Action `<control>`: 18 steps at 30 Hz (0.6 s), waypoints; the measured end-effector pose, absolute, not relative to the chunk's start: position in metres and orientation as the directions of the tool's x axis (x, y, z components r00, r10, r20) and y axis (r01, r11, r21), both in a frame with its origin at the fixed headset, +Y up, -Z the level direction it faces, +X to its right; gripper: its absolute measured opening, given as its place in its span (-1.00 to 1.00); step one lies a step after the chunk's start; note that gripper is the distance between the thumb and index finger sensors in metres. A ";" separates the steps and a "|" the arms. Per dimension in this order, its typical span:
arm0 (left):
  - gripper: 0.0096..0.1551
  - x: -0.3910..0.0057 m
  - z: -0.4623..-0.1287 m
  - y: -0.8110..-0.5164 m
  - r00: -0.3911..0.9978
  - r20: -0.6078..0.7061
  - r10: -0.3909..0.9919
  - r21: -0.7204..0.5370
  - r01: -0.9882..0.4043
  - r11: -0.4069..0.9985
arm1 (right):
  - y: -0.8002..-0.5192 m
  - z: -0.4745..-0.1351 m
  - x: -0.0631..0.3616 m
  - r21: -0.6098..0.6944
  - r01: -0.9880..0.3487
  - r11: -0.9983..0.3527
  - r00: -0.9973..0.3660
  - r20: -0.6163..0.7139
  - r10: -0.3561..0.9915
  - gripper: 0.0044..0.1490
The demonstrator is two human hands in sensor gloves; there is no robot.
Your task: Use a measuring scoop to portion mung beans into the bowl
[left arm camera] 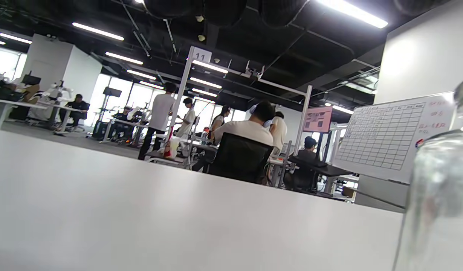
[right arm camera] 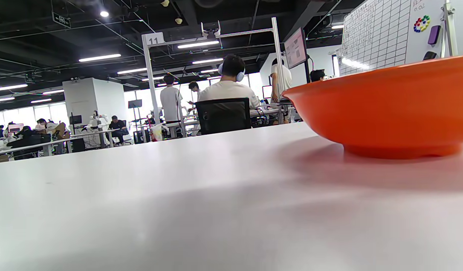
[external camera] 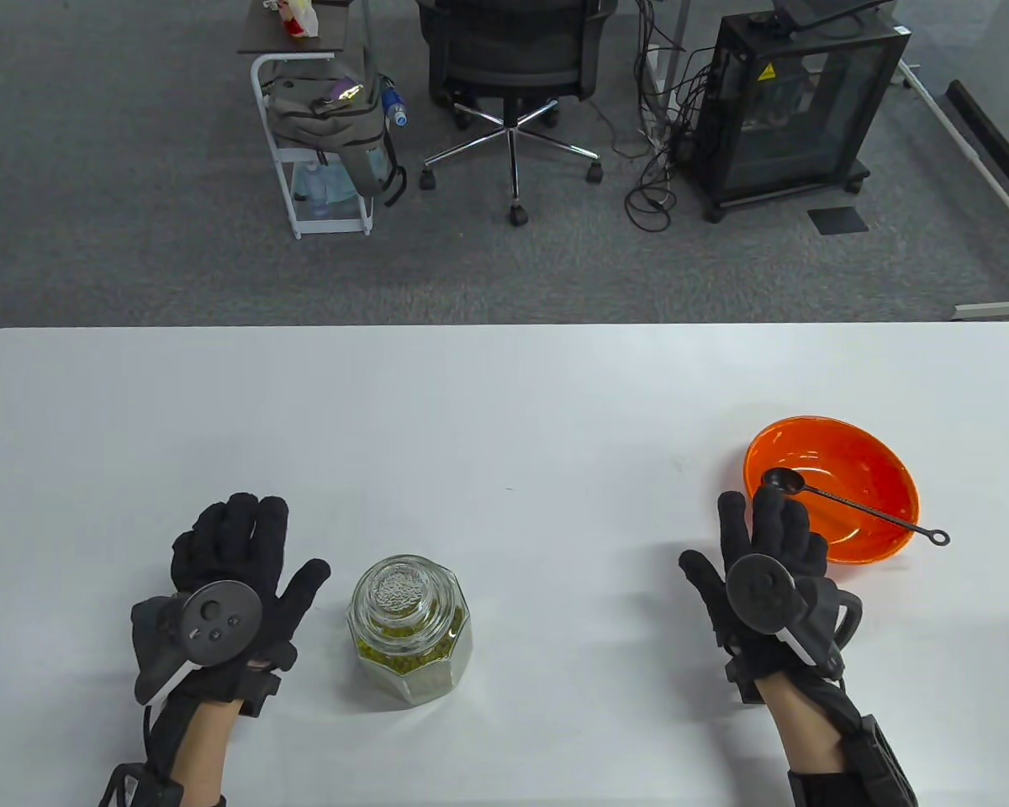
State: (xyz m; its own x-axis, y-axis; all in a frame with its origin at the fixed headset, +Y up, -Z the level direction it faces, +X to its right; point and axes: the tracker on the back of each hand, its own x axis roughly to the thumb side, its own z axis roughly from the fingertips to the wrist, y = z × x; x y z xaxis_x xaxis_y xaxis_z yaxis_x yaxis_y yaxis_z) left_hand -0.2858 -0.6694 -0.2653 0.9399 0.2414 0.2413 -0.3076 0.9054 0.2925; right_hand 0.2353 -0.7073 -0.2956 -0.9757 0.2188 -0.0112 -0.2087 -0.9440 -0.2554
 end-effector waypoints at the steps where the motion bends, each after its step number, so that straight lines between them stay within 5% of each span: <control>1: 0.01 -0.281 -0.263 -0.667 0.937 0.258 0.237 0.309 -0.312 0.898 | -0.707 -0.295 0.235 -0.253 -0.207 -0.945 -0.976 -0.012 0.217 0.10; 8: 0.13 -0.243 -0.248 -0.655 0.838 0.465 0.284 0.293 -0.448 0.845 | -0.707 -0.295 0.234 -0.252 -0.202 -0.946 -0.978 -0.008 0.211 0.10; 18: 0.27 -0.206 -0.249 -0.654 0.818 0.524 0.238 0.163 -0.370 0.915 | -0.708 -0.296 0.235 -0.243 -0.212 -0.947 -0.975 -0.014 0.222 0.10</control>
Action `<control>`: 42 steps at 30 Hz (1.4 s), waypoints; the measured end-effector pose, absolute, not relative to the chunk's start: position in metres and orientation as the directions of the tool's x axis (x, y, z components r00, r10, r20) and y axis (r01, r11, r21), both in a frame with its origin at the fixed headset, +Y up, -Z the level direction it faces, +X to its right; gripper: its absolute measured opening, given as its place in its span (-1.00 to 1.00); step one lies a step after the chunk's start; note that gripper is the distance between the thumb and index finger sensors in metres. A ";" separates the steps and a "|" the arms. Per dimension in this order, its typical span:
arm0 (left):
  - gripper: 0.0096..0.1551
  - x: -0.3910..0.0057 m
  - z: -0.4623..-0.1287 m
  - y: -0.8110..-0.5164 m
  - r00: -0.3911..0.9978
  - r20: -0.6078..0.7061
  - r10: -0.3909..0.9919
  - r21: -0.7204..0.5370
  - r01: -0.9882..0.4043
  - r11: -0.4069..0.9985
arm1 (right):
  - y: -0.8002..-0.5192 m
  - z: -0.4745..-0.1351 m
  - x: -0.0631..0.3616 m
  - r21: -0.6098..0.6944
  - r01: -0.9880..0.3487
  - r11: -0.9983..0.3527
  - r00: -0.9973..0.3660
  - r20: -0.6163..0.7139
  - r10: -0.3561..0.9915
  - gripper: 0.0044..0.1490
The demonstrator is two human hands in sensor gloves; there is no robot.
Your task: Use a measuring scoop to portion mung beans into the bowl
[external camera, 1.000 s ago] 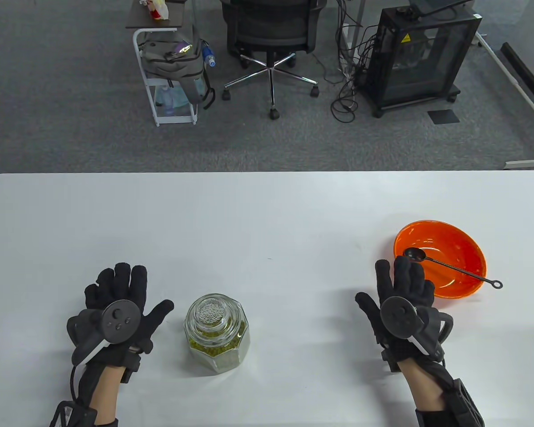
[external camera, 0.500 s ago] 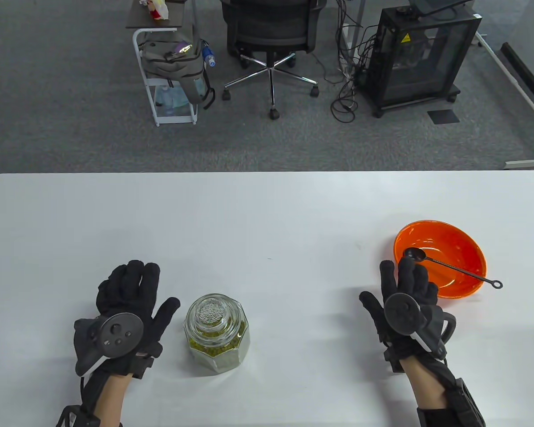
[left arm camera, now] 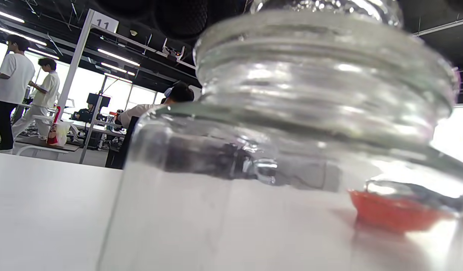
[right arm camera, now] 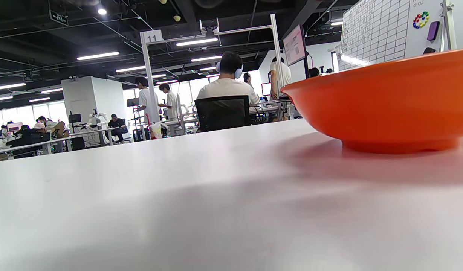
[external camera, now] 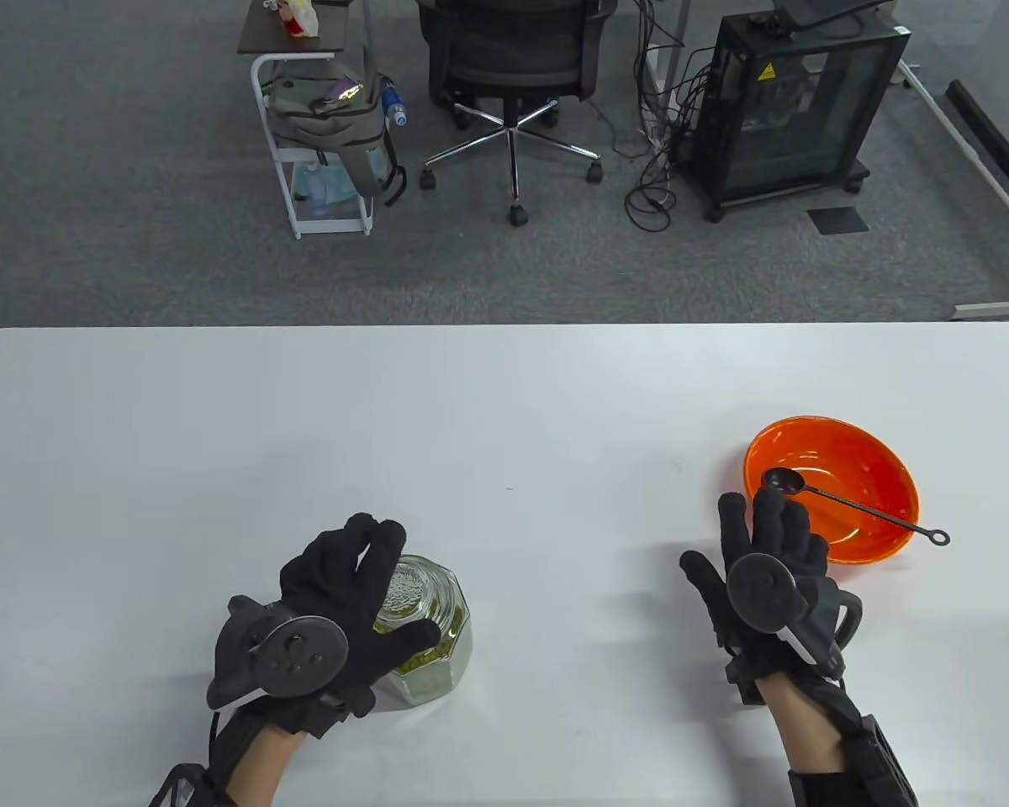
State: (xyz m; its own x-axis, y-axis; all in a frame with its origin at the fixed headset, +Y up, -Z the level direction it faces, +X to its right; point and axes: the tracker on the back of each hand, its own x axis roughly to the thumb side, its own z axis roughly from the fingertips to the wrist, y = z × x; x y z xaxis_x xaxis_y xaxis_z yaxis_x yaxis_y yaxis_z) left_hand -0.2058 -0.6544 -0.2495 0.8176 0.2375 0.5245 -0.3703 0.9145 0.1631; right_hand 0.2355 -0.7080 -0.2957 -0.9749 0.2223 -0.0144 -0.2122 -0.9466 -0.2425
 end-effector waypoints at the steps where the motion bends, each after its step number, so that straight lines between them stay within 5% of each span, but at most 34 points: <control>1: 0.26 -0.205 -0.250 -0.655 0.818 0.527 0.232 0.158 -0.363 0.918 | -0.708 -0.296 0.235 -0.242 -0.210 -0.947 -0.975 -0.015 0.220 0.10; 11: 0.21 -0.197 -0.255 -0.660 0.821 0.519 0.237 0.113 -0.341 0.933 | -0.710 -0.296 0.235 -0.230 -0.203 -0.952 -0.976 -0.024 0.214 0.10; 28: 0.12 -0.190 -0.252 -0.648 0.857 0.510 0.076 0.252 -0.234 0.939 | -0.711 -0.297 0.234 -0.220 -0.194 -0.956 -0.979 -0.025 0.204 0.10; 42: 0.10 -0.257 -0.246 -0.623 0.910 0.368 0.192 0.390 -0.339 0.856 | -0.712 -0.297 0.234 -0.213 -0.189 -0.958 -0.979 -0.029 0.200 0.10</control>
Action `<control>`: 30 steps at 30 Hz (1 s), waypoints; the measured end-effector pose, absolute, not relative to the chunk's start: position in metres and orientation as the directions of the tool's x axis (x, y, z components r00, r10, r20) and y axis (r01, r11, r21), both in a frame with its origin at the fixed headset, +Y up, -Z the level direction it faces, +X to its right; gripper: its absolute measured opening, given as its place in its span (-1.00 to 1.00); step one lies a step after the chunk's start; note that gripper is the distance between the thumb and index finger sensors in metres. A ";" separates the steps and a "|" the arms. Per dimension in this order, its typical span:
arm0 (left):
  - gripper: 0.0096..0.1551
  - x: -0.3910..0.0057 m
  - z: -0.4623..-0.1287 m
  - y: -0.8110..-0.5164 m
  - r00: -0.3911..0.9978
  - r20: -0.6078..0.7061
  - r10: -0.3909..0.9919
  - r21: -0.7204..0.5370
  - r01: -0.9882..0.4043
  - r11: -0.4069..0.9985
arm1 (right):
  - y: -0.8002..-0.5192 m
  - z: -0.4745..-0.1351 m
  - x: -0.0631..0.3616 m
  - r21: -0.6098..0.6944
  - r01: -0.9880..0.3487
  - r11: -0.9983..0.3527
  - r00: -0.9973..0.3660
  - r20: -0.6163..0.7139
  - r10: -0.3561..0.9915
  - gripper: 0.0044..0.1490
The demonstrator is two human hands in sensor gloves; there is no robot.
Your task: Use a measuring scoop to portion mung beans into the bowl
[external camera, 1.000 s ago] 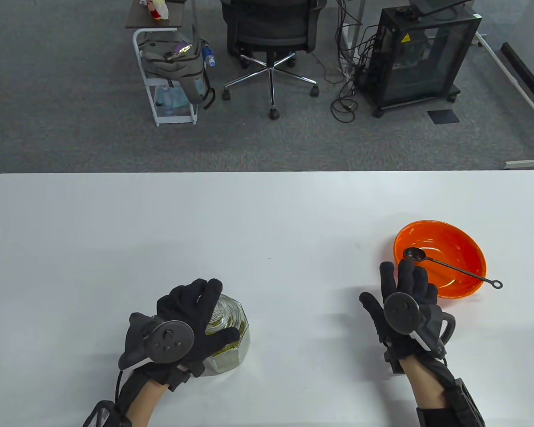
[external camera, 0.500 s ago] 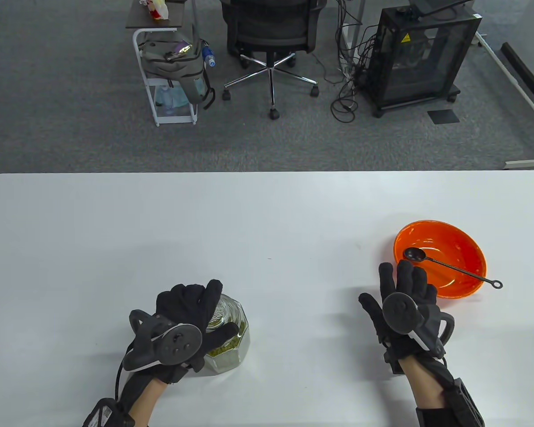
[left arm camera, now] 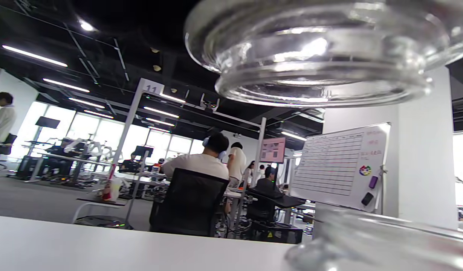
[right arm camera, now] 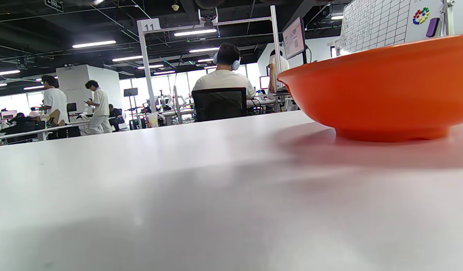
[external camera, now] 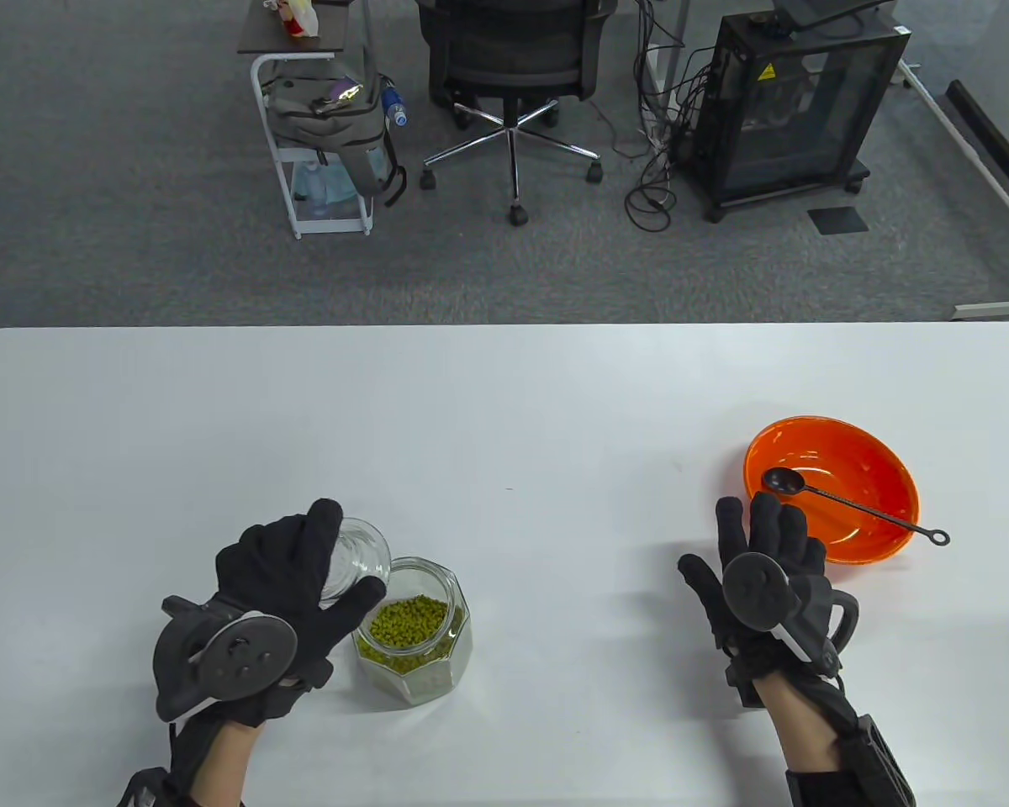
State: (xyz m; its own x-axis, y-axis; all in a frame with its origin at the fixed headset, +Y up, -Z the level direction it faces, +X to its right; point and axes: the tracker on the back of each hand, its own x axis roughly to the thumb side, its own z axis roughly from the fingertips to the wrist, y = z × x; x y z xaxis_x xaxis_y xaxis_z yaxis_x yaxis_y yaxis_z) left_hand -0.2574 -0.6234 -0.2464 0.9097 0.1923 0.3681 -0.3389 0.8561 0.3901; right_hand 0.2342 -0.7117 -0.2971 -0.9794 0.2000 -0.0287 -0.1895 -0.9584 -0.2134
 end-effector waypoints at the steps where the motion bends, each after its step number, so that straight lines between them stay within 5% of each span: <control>1: 0.10 -0.264 -0.249 -0.626 0.915 0.349 0.202 0.383 -0.336 0.860 | -0.712 -0.297 0.234 -0.215 -0.190 -0.958 -0.979 -0.029 0.201 0.10; 30: 0.12 -0.335 -0.308 -0.708 0.978 -0.039 0.204 0.099 -0.199 0.975 | -0.716 -0.299 0.232 -0.185 -0.183 -0.966 -0.982 -0.021 0.190 0.09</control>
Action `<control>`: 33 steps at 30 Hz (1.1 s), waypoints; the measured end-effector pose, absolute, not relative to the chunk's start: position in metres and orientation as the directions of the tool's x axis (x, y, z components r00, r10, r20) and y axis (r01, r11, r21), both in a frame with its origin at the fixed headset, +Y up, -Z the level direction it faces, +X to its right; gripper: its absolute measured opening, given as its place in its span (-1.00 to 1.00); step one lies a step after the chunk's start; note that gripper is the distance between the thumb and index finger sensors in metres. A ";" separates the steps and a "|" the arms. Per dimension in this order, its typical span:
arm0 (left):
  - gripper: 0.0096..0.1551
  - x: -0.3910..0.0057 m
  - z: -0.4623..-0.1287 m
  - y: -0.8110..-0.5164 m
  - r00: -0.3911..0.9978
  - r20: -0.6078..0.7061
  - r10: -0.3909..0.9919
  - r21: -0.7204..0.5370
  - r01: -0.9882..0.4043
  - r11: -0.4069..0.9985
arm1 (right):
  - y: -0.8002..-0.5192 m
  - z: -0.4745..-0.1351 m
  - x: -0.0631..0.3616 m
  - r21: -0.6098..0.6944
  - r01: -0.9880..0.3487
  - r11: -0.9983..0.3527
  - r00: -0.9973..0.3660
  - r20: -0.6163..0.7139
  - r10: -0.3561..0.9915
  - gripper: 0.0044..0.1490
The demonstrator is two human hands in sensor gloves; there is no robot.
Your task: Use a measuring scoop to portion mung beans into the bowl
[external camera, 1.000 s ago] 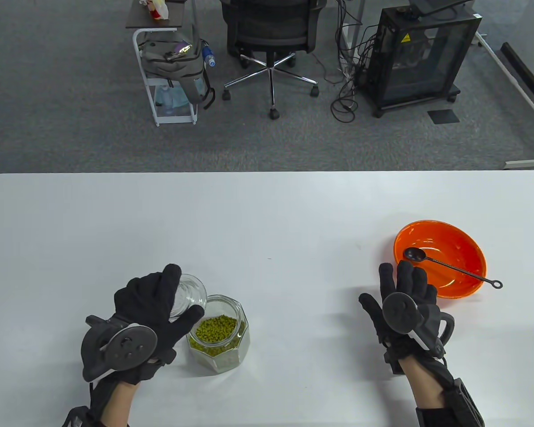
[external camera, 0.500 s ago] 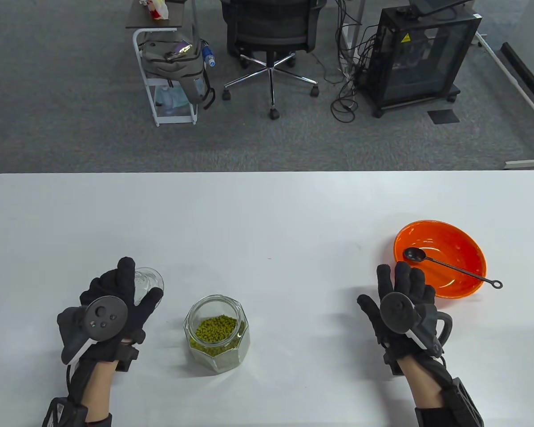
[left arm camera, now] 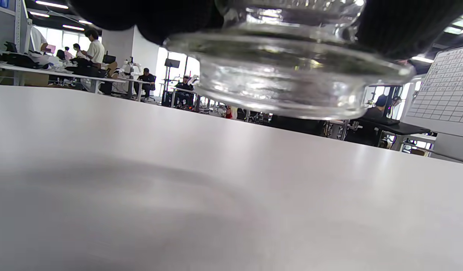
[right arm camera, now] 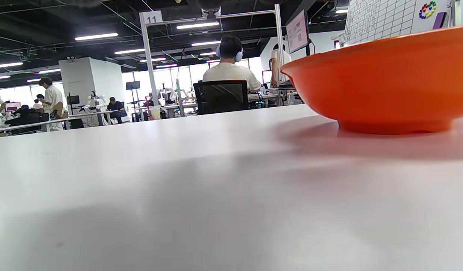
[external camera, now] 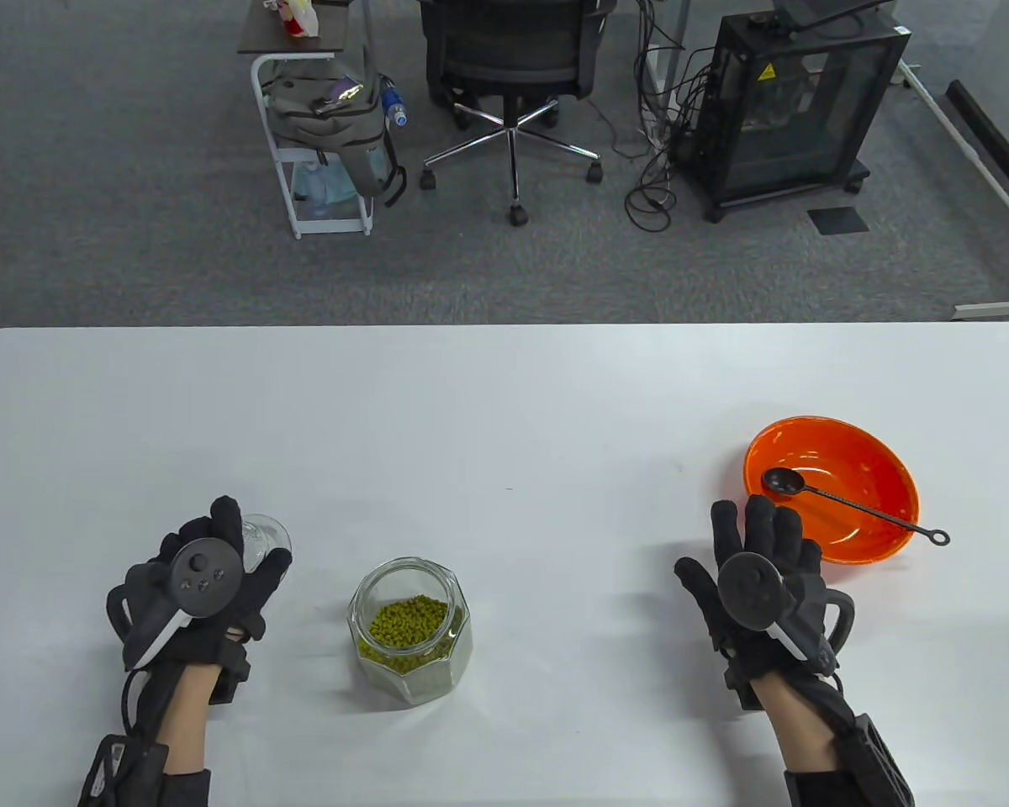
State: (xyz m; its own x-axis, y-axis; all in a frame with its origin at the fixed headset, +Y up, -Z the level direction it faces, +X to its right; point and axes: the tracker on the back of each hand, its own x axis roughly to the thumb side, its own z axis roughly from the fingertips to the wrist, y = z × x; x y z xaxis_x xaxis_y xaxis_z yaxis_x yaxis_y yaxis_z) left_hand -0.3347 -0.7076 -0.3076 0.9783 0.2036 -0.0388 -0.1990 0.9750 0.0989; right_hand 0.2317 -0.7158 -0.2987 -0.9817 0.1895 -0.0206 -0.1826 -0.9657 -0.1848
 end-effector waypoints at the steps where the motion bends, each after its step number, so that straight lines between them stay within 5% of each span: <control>1: 0.12 -0.336 -0.309 -0.709 0.978 -0.042 0.205 0.092 -0.201 0.975 | -0.716 -0.299 0.232 -0.185 -0.183 -0.966 -0.982 -0.020 0.190 0.09; 33: 0.09 -0.351 -0.324 -0.747 0.967 -0.155 0.202 -0.095 -0.218 0.971 | -0.719 -0.300 0.233 -0.157 -0.188 -0.970 -0.981 -0.026 0.194 0.09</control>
State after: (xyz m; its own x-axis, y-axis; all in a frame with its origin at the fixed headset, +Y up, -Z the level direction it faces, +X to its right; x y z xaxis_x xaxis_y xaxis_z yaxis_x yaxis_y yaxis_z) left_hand -0.3512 -0.7474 -0.3241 0.9672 0.2016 -0.1546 -0.2177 0.9714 -0.0949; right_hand 0.2326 -0.7187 -0.3000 -0.9806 0.1940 -0.0263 -0.1876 -0.9696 -0.1572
